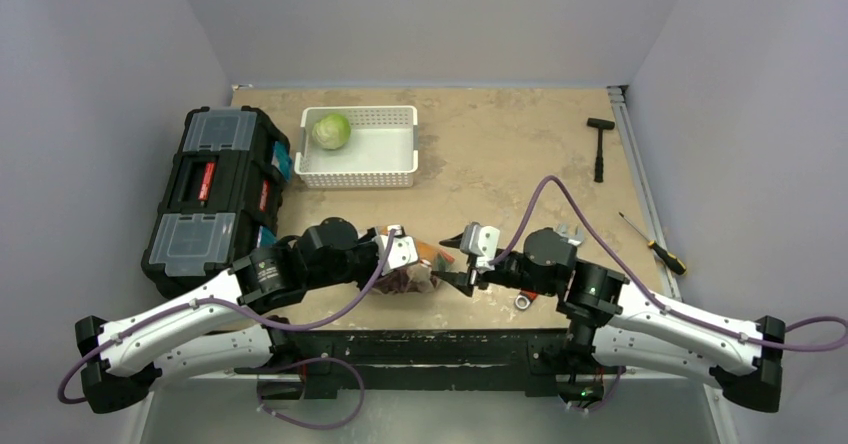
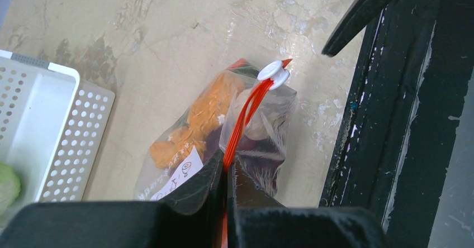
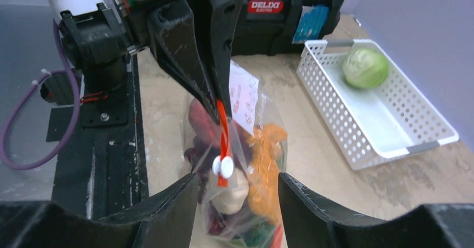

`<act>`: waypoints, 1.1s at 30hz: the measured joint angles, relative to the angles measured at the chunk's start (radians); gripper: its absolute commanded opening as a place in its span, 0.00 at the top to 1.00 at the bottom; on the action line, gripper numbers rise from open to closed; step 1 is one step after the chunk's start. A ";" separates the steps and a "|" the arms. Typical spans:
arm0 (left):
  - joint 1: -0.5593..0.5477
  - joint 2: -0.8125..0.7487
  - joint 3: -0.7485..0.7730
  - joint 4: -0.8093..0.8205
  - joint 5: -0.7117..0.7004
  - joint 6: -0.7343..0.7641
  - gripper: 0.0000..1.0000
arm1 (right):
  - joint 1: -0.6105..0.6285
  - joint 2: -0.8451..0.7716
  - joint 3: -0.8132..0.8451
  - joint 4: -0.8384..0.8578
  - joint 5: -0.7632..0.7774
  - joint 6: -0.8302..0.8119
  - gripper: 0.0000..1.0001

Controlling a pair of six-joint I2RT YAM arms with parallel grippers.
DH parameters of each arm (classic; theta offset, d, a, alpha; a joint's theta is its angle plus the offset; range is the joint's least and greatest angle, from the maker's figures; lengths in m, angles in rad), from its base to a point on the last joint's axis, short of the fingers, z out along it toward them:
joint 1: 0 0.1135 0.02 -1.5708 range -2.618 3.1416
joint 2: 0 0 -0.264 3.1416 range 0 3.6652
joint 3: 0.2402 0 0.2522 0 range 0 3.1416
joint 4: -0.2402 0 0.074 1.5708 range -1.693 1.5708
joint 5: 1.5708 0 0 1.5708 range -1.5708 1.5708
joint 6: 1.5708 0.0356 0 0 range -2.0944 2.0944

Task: Place the food in the zip-top bag and seal the zipper
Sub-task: Adjust the zipper food storage bag at the center of the board.

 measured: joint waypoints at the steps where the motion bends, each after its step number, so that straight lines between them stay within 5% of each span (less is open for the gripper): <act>1: 0.000 0.000 0.000 -0.001 0.004 -0.003 1.00 | 0.000 0.012 0.000 0.024 -0.004 -0.012 0.48; 10: 0.007 0.002 0.000 -0.002 0.031 -0.009 1.00 | 0.023 0.155 0.000 0.120 -0.004 -0.098 0.64; 17: 0.013 0.008 0.000 -0.002 0.039 -0.024 0.99 | 0.037 0.169 0.000 0.125 0.004 -0.130 1.00; 20: 0.013 0.010 0.000 -0.002 0.041 -0.024 0.64 | 0.037 0.169 0.001 0.120 0.005 -0.141 1.00; 23: 0.013 0.027 0.010 0.000 0.053 -0.023 0.52 | 0.037 0.173 0.006 0.102 0.001 -0.143 1.00; 27: 0.012 0.083 0.053 0.010 0.086 -0.019 0.54 | 0.037 0.188 0.022 0.090 -0.019 -0.138 1.00; 33: 0.013 0.111 0.078 0.013 0.113 0.017 0.69 | 0.037 0.169 0.023 0.086 -0.022 -0.122 1.00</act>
